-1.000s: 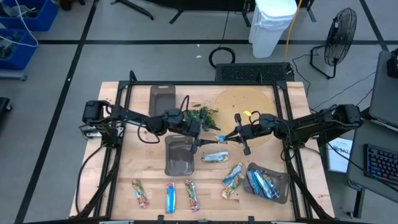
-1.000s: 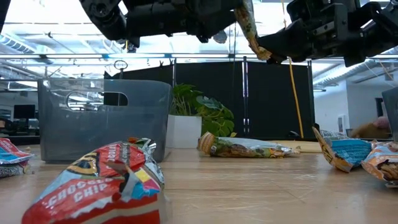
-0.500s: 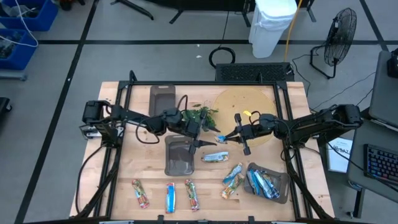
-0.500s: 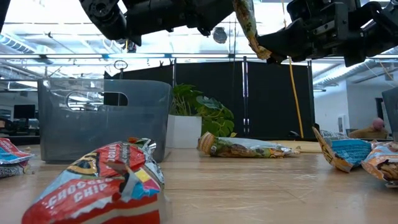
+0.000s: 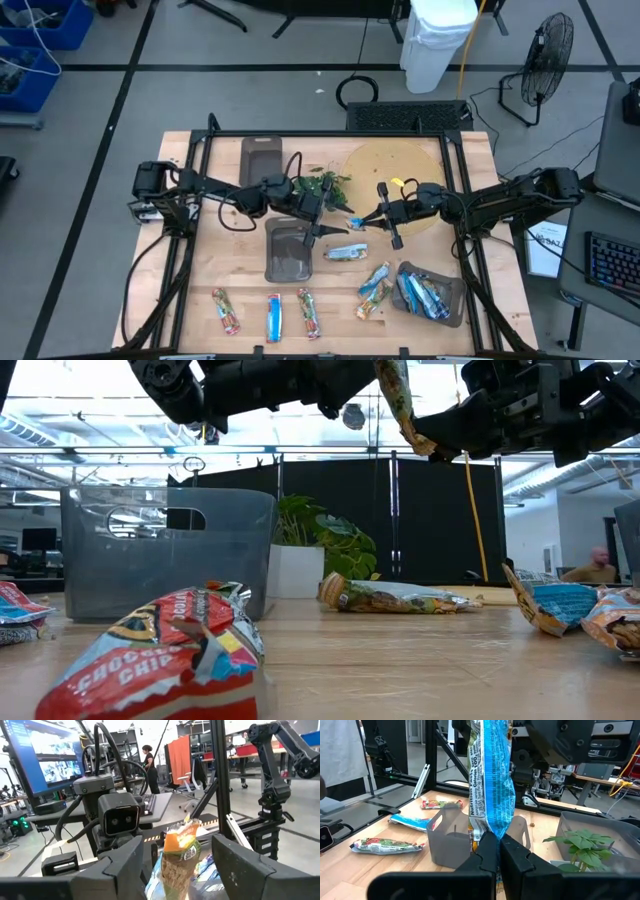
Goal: Pick and place Granola Bars by type
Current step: Put the orange granola bar into the top black bin
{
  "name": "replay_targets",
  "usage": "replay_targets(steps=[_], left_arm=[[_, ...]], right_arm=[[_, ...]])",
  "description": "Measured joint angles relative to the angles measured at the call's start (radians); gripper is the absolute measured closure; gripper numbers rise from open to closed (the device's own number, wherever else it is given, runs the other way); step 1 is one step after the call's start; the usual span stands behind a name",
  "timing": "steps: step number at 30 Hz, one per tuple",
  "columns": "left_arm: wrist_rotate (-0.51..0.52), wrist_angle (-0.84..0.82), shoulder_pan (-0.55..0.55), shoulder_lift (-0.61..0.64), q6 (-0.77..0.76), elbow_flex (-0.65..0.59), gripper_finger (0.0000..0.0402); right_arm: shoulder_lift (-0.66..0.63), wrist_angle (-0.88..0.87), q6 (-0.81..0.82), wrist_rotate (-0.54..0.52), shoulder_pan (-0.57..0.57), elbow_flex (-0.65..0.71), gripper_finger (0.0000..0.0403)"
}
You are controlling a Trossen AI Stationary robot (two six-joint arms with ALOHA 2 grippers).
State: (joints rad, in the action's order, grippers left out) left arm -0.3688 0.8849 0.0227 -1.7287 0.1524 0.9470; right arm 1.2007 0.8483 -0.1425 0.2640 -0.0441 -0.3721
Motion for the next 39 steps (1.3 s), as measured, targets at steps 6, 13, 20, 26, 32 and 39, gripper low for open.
replay_targets(steps=[6,13,20,26,32,39], left_arm=[[0.0,-0.007,-0.002,0.0,0.051,0.0,0.0265],[0.003,-0.004,0.001,0.0,0.097,0.0,0.0386],[-0.006,0.001,0.003,0.0,0.123,0.0,0.0392],[-0.029,0.001,0.004,0.0,0.118,0.0,0.0392],[-0.031,0.002,0.004,0.0,0.116,0.0,0.0393],[0.047,-0.049,0.032,0.049,0.109,-0.001,0.0394]], right_arm=[[0.0,0.0,0.0,0.0,0.0,0.0,0.0403],[0.0,0.0,0.0,0.0,0.0,0.0,0.0403],[0.0,0.0,0.006,0.0,0.0,-0.001,0.04],[0.0,-0.021,0.037,0.0,0.0,-0.001,0.0332],[0.0,-0.022,0.049,-0.045,0.0,-0.001,0.021],[0.0,-0.09,0.009,-0.271,0.0,-0.001,0.0131]])
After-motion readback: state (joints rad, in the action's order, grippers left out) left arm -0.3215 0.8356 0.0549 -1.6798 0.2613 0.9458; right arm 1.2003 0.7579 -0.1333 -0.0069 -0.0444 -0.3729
